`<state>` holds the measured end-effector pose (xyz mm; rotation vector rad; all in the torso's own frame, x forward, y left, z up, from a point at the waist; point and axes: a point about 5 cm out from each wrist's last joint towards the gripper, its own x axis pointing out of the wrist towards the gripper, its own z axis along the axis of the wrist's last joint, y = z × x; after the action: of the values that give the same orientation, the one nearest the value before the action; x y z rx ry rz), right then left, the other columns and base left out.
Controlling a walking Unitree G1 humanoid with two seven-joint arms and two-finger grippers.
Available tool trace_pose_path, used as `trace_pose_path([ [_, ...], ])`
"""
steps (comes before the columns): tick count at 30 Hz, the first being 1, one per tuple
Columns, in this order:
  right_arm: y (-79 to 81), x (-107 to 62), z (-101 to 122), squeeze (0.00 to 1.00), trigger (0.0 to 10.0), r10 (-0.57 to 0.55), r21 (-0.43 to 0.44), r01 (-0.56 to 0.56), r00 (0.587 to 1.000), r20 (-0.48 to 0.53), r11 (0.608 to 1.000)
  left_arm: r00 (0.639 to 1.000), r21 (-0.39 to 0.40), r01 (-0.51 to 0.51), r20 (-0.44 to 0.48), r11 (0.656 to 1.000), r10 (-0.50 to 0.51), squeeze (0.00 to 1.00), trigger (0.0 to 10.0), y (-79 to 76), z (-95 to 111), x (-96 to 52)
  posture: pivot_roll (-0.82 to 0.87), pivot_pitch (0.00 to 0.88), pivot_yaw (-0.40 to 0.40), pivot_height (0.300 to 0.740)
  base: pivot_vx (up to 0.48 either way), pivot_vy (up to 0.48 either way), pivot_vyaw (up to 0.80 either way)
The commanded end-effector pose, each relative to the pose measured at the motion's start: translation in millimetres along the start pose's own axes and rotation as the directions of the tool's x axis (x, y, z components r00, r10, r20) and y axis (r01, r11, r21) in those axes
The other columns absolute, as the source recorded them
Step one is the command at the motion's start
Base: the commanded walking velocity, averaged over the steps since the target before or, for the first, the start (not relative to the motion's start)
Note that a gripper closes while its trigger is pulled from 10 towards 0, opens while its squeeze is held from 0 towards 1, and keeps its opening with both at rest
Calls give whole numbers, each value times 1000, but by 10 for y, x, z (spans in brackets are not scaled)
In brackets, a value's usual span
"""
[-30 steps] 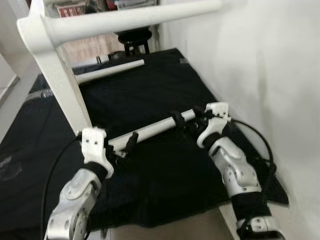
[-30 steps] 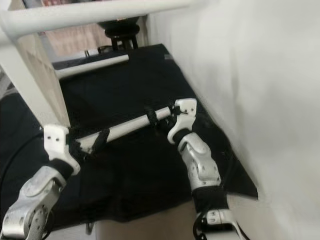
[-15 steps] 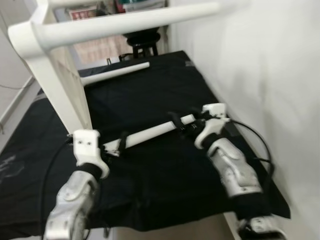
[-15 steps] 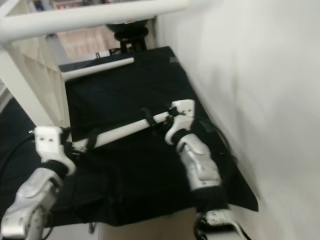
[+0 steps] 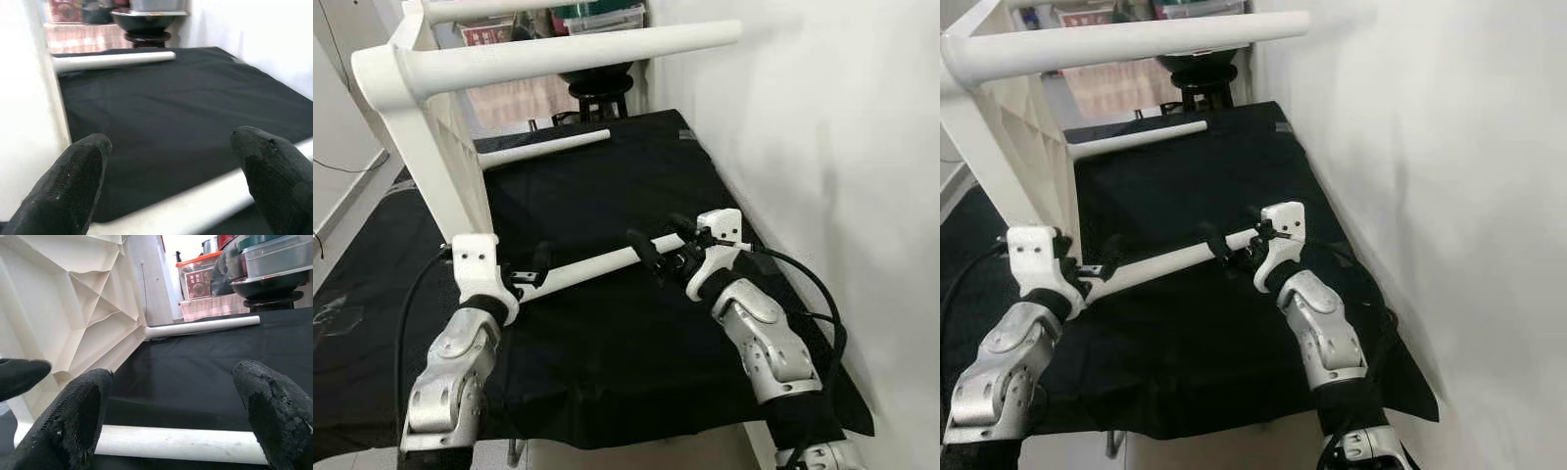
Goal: Building children table
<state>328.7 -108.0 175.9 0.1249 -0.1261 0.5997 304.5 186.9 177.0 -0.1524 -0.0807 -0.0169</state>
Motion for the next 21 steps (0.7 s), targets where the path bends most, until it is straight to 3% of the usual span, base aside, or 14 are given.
trace_pose_path([
  [1,53,-5,18,0,10000,13,-12,-13,1000,-2,1000,999,-31,-23,-23,999,23,0,10000,103,-21,37,-72,63,81,740,0,0,0],
  [3,53,-5,18,0,10000,13,-12,-13,1000,-2,1000,999,-31,-23,-23,999,23,0,10000,103,-21,37,-72,63,81,740,0,0,0],
  [5,97,-3,85,0,10000,26,-29,-25,999,19,999,1000,-75,-2,-27,997,0,0,10000,127,-7,149,-88,74,89,740,0,0,0],
  [9,121,-11,148,0,10000,33,-40,-32,999,35,999,999,-80,6,-32,997,-9,0,10000,154,-7,235,-95,85,92,740,0,0,0],
  [13,161,-29,225,0,10000,56,-56,-53,997,53,997,995,-52,-70,-77,996,66,0,10000,305,-136,268,-103,97,95,740,0,0,0],
  [15,161,-29,225,0,10000,56,-56,-53,997,53,997,995,-52,-70,-77,996,66,0,10000,305,-136,268,-103,97,95,740,0,0,0],
  [18,207,-33,274,0,10000,85,-69,-81,995,59,994,961,-71,-236,-165,969,222,0,10000,633,-403,124,-97,110,80,740,0,0,0],
  [21,216,-33,285,0,10000,91,-72,-87,994,59,994,949,-70,-271,-184,960,255,0,10000,708,-460,80,-97,110,79,740,0,0,0],
])
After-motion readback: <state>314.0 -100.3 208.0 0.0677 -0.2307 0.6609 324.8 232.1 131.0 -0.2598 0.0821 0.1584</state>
